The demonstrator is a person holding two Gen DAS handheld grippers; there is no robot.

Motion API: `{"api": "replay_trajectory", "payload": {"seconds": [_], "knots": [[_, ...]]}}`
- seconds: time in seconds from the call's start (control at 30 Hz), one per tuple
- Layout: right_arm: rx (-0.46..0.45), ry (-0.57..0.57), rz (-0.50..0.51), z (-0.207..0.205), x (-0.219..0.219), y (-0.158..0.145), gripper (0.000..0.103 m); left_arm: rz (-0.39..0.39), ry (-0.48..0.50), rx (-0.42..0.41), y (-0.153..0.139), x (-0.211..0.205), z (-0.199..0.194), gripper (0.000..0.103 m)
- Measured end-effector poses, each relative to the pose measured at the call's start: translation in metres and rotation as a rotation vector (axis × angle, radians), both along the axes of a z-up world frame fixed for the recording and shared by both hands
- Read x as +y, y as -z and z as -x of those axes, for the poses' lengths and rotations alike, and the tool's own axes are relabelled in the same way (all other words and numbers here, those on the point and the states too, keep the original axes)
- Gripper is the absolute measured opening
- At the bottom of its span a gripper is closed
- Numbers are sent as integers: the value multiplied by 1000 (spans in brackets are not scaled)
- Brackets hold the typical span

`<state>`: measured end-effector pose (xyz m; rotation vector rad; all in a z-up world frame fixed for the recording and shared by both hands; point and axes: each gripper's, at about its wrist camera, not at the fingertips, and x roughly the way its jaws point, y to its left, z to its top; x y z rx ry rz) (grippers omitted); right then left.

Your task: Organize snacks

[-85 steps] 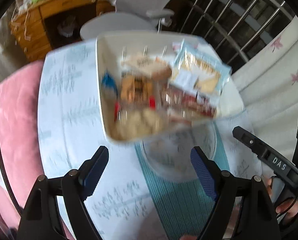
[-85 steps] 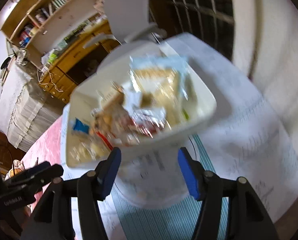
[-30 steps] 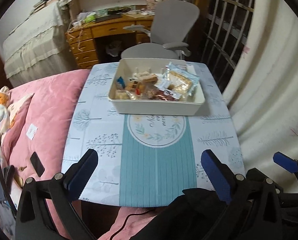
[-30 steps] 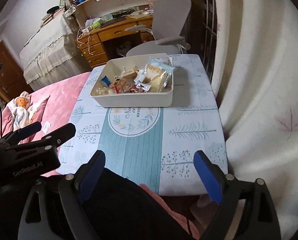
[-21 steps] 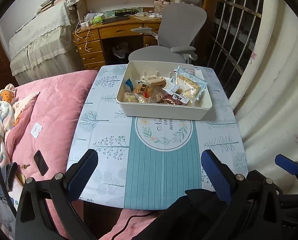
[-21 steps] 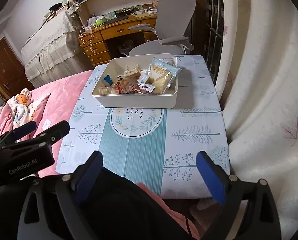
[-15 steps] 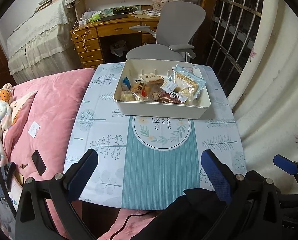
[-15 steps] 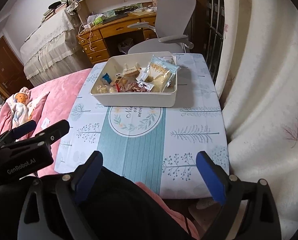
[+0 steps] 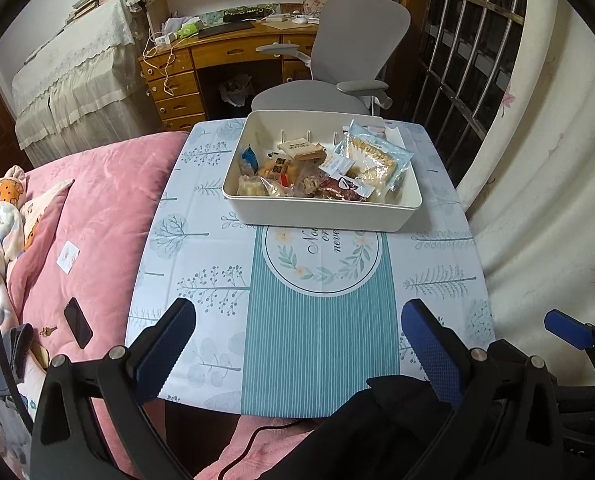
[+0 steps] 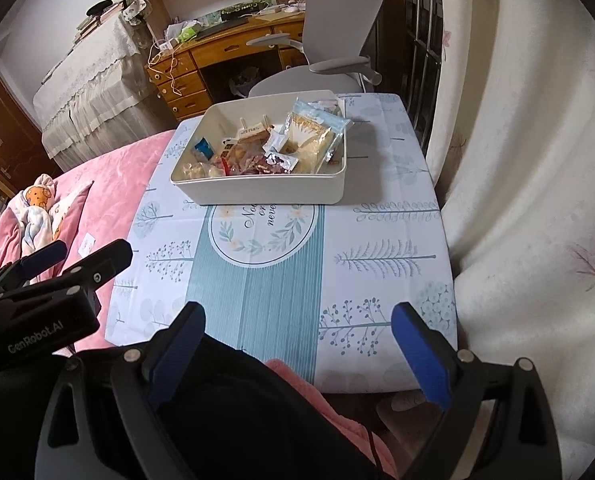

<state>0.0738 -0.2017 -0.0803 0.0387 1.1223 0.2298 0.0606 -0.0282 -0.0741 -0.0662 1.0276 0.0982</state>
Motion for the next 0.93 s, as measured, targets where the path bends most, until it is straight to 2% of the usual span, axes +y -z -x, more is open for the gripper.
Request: {"api": "replay_trajectory", "payload": {"seconds": [0.93], "knots": [[29,-18,-1,-11,-2,14,95,-2,-10,28,8,2,-10,102]]}}
